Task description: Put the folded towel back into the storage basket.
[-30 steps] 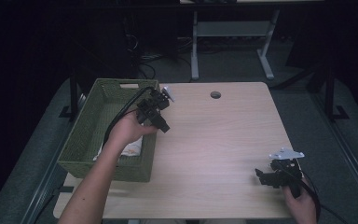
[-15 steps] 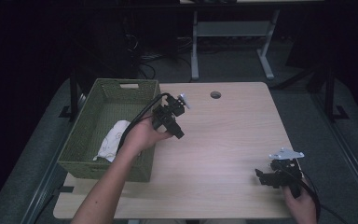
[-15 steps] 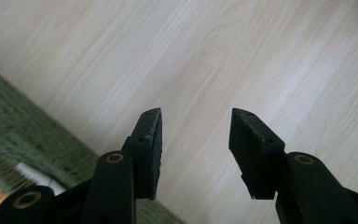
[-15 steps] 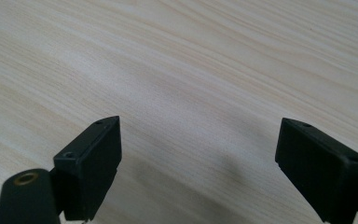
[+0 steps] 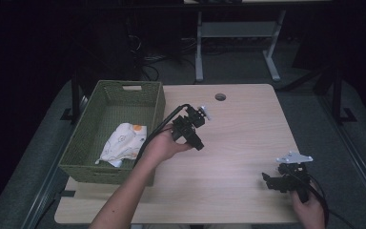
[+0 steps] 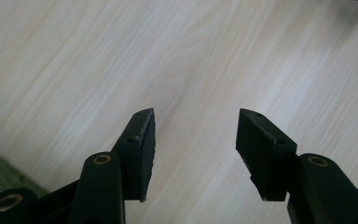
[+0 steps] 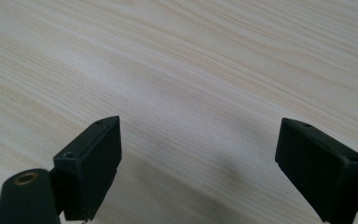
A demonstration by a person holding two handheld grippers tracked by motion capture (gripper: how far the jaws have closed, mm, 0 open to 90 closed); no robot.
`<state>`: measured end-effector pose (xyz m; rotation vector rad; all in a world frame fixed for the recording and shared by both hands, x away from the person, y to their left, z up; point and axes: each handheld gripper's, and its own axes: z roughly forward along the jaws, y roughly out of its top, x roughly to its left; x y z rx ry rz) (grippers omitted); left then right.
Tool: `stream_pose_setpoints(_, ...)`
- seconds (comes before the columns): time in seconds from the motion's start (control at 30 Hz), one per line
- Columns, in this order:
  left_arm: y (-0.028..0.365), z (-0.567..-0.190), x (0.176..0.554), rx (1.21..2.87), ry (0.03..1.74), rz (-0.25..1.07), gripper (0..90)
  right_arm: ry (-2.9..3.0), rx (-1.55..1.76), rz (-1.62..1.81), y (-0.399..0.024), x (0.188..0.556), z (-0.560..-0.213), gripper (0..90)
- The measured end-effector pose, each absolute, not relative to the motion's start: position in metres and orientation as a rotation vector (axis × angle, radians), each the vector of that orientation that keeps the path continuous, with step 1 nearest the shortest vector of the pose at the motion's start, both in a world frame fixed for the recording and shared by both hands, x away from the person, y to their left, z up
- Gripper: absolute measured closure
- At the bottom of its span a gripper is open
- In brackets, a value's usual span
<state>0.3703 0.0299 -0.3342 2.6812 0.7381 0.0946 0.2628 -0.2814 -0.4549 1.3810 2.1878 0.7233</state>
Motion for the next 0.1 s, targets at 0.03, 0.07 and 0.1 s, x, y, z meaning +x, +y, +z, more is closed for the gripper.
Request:
stream_pose_setpoints(0.03,0.0284,-0.3354,0.3698,2.685,0.731,0.092,46.6,2.189,1.38,0.725,-0.2817,0.2628,-0.4549,14.2)
stream_pose_setpoints(0.07,0.0259,-0.3374,0.3686,2.687,0.724,0.086,46.4,2.189,1.378,0.726,-0.282,0.2628,-0.4549,14.3)
stream_pose_setpoints(0.1,0.024,-0.3393,0.3678,2.686,0.72,0.081,46.3,2.188,1.377,0.727,-0.2823,0.2629,-0.4549,14.3)
